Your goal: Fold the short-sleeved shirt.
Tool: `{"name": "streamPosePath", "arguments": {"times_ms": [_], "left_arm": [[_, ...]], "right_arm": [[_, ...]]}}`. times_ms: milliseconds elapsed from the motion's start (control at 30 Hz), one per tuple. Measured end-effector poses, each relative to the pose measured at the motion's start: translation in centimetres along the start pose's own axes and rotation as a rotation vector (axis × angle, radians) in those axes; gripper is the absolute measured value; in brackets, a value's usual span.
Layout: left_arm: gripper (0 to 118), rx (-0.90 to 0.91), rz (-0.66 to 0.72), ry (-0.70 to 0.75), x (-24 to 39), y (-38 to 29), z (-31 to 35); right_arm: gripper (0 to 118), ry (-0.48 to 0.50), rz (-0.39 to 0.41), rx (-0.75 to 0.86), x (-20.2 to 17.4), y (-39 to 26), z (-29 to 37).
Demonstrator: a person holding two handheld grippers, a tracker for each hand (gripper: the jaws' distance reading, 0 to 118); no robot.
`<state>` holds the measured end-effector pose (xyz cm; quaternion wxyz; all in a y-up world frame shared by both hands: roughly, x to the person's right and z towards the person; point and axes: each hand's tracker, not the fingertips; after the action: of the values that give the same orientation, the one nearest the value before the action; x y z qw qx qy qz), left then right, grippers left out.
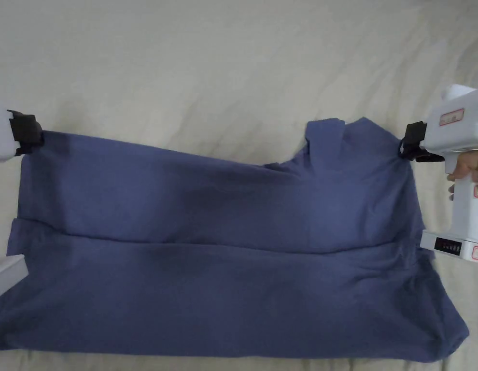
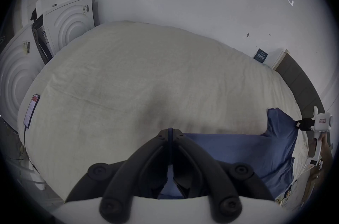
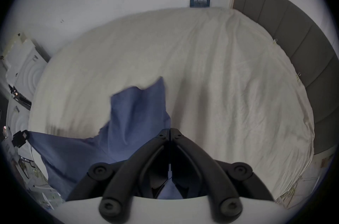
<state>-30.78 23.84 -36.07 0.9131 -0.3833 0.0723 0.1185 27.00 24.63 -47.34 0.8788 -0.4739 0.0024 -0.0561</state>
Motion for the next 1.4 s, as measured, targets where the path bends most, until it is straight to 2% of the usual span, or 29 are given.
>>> {"name": "streamPosePath", "arguments": {"times_ms": [133, 500, 867, 1100, 1167, 1300, 1333, 1367, 1400], "left_arm": [[3, 0.032, -0.012, -0.01, -0.7, -0.7, 3.0], [3, 0.091, 0.048, -0.064, -3.7, -6.2, 10.5], [3, -0.004, 0.132, -0.028, -5.2, -15.7, 11.3], [4, -0.138, 0.157, 0.021, -5.8, -20.5, 9.1], [9, -0.152, 0.163, 0.04, -5.8, -21.0, 8.8], [39, -0.12, 0.21, 0.079, -6.3, -20.0, 9.4], [68, -0.105, 0.203, 0.106, -6.6, -19.6, 9.6], [99, -0.079, 0.193, 0.133, -6.8, -18.9, 10.1], [105, -0.012, 0.183, 0.148, -6.8, -18.1, 11.2]], "right_arm": [[4, 0.006, 0.037, 0.058, 0.2, -1.4, 4.8], [4, 0.068, -0.037, 0.166, 3.6, -9.1, 13.2], [4, 0.053, -0.091, 0.128, 5.3, -19.7, 13.2], [4, 0.015, -0.206, 0.013, 6.7, -25.6, 10.3], [4, 0.009, -0.217, 0.004, 6.8, -26.5, 9.7], [8, 0.013, -0.241, 0.007, 7.0, -26.6, 9.9], [23, 0.005, -0.239, 0.013, 7.1, -26.3, 10.4], [63, -0.007, -0.222, 0.025, 7.1, -25.9, 10.9], [96, -0.025, -0.184, 0.054, 7.1, -25.5, 11.7]]}}
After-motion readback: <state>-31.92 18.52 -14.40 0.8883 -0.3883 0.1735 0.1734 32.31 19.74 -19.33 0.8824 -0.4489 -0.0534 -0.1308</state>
